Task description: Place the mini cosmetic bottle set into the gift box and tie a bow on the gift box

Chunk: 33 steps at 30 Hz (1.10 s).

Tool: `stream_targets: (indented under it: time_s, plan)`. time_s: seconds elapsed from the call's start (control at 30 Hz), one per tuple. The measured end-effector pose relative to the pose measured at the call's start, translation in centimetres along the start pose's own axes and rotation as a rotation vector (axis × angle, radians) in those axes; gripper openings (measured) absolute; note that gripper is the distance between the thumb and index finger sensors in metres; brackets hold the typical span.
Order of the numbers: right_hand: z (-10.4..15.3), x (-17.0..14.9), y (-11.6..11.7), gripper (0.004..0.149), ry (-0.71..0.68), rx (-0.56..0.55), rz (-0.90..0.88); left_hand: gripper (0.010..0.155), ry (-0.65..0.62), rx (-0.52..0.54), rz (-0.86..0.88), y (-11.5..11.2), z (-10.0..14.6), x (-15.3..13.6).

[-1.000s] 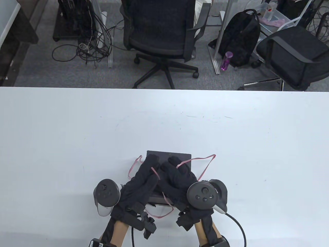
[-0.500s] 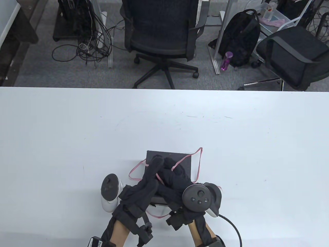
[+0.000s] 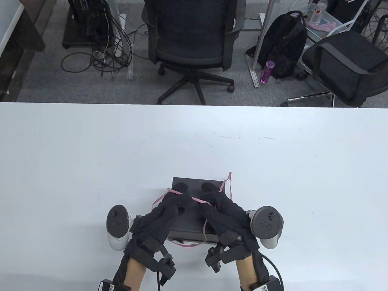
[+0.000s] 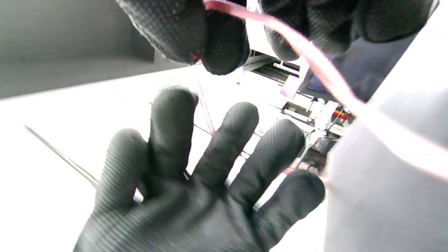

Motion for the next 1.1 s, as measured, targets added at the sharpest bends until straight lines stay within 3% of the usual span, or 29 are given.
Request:
stream_targets:
  time_s: [0.1, 0.23, 0.4, 0.5, 0.57, 0.7, 0.8, 0.93, 1.0, 1.1]
  plan:
    - [-0.1, -0.2, -0.2, 0.039, -0.038, 0.063, -0.205, 0.050, 0.010, 0.057, -0.200, 0.2, 0.0, 0.3]
    - [-0.3, -0.3, 1.2, 0.038, -0.068, 0.191, -0.397, 0.049, 0.043, 0.028, -0.347, -1.0, -0.3, 0.1]
    - [-0.4, 0.0, 3.6, 0.038, -0.073, 0.281, -0.399, 0.063, 0.052, -0.066, -0.384, -2.9, -0.5, -0.2]
    - [-0.2, 0.3, 4.3, 0.038, -0.072, 0.286, -0.392, 0.067, 0.042, -0.055, -0.433, -3.6, -0.4, -0.1]
    - [-0.1, 0.5, 4.3, 0.038, -0.077, 0.275, -0.373, 0.065, 0.038, -0.025, -0.408, -3.8, -0.3, -0.1]
    - [-0.2, 1.0, 3.9, 0.038, -0.083, 0.308, -0.354, 0.046, 0.024, -0.021, -0.415, -3.5, -0.5, 0.1]
    - [-0.3, 1.1, 2.4, 0.038, -0.060, 0.279, -0.178, 0.046, 0.084, -0.147, -0.428, -2.6, -0.8, 0.6]
    - [-0.2, 1.3, 0.1, 0.038, 0.004, 0.371, 0.147, 0.046, 0.257, -0.318, -0.541, -0.6, -0.8, 1.4]
    - [0.0, 1.1, -1.2, 0.038, 0.075, 0.369, 0.329, 0.046, 0.345, -0.352, -0.575, 0.6, -0.6, 1.6]
    - [0.4, 0.5, -3.4, 0.037, 0.193, 0.272, 0.524, 0.044, 0.413, -0.255, -0.641, 3.2, -0.1, 1.8]
Point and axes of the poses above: the tracker on the back of each hand, its own x axis roughly to the thumb side, its own z axis roughly from the fingertips to the wrist, y = z × x, the point moved 2 cm from there along -z, roughly from the wrist to the fingertips, and after that the axes turned 9 degrees about z, right-handed, at the moved point
